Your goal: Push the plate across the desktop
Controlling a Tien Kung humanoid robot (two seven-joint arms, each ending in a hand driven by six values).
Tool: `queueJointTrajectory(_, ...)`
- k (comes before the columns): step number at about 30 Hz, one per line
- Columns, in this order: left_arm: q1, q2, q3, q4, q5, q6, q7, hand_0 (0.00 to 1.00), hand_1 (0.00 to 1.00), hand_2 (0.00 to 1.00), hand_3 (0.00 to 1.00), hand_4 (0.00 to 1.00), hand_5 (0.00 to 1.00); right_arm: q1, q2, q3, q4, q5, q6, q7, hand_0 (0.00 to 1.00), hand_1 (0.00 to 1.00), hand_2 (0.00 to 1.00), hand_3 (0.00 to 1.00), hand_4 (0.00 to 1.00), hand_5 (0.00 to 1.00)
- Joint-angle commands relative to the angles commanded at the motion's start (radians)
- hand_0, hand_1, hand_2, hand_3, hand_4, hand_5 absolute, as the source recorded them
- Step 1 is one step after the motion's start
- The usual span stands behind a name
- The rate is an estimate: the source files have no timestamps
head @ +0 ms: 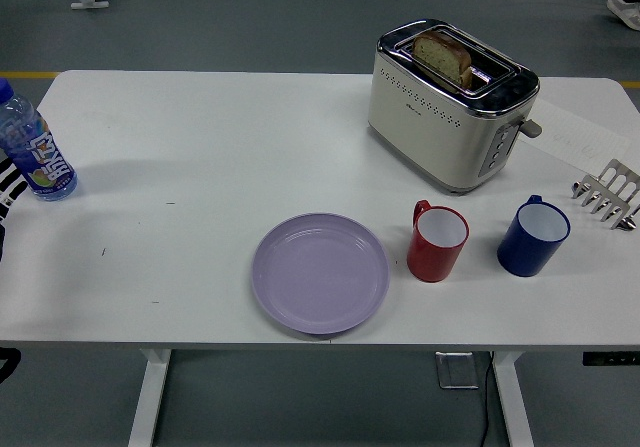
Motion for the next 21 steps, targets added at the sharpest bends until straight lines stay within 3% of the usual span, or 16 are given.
queueJointTrajectory(21, 0.009, 0.013, -0.010, -0.016, 0.008, -0.018, 0.013, 0.760, 0.780, 0.745, 0.682, 0.577, 0.998, -0.004, -0.002, 0.001, -0.001, -0.001, 0.001, 0.001, 0.577, 0.517, 0.609, 0.573, 0.225, 0.528)
